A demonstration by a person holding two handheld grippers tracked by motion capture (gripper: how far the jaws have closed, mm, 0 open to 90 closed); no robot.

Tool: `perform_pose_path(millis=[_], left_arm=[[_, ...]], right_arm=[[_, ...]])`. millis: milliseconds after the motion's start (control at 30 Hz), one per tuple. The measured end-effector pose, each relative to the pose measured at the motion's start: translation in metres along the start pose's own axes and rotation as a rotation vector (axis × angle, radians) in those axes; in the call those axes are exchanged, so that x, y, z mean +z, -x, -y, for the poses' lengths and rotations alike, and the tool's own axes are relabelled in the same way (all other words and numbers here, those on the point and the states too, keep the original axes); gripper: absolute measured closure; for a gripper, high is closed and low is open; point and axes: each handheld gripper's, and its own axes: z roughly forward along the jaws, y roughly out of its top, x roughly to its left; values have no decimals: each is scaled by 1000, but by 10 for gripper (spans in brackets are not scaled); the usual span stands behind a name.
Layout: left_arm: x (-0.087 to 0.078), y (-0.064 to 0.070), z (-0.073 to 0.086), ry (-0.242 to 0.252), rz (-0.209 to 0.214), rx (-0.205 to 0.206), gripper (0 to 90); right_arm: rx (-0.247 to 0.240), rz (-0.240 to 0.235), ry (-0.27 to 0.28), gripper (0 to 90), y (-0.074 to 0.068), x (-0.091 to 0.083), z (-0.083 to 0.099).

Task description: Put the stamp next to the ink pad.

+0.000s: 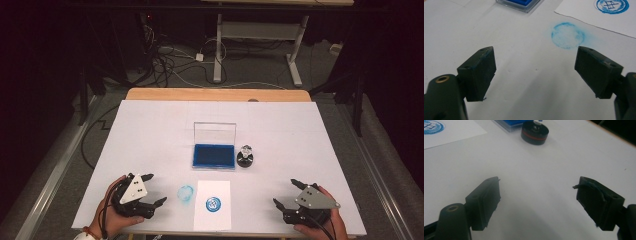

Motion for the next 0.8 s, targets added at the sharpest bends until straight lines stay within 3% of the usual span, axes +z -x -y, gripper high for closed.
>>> perform_pose_path(millis=[300,800], left_arm=[[1,3,-2,-4,8,30,167],[5,2,-3,10,37,15,167]], right_arm=[[-11,12,17,193,-2,-5,-2],[-13,19,45,193,-6,-8,-7]])
